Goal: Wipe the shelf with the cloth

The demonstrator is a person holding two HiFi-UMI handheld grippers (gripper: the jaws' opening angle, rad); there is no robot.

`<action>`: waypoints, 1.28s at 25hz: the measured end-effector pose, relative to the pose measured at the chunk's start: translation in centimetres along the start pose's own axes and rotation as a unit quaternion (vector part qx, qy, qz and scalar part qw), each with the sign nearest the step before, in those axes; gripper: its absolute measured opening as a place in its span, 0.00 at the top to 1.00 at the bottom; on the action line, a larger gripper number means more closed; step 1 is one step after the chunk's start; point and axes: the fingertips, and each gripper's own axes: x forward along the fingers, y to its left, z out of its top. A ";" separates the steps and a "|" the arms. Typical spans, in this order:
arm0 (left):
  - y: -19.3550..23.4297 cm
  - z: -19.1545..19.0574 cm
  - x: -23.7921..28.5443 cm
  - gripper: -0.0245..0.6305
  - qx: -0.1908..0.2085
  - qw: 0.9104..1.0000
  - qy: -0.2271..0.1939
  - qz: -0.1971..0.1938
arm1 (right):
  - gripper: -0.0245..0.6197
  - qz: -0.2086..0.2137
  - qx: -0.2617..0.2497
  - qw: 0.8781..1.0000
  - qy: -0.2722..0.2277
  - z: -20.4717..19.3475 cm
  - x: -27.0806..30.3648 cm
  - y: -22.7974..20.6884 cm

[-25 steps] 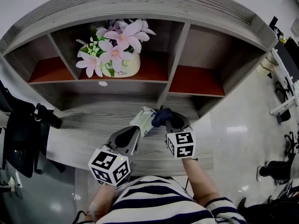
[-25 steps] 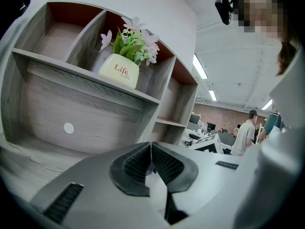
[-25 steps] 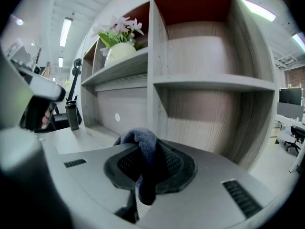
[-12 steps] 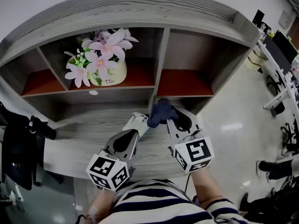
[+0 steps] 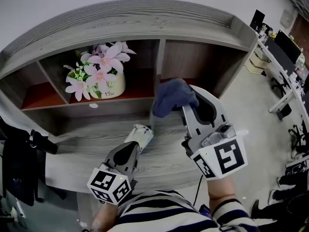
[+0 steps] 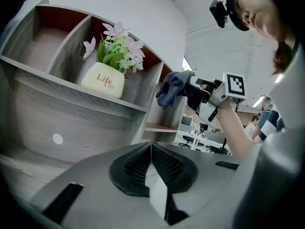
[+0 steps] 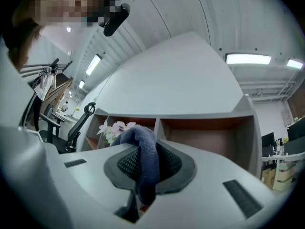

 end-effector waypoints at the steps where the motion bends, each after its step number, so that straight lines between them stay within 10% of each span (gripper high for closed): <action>1: 0.0 0.0 0.0 0.93 0.001 1.000 0.000 0.000 | 0.88 -0.002 -0.004 1.000 -0.011 0.9 0.3 -0.3; 16: -0.3 1.9 0.0 0.93 0.008 1.000 -0.029 0.001 | 0.88 -0.035 -0.036 0.993 -0.106 7.1 4.3 -1.8; 32: -1.4 1.4 1.4 0.93 0.008 1.000 -0.017 -0.023 | 0.88 -0.120 -0.104 0.984 -0.085 6.4 3.1 -7.8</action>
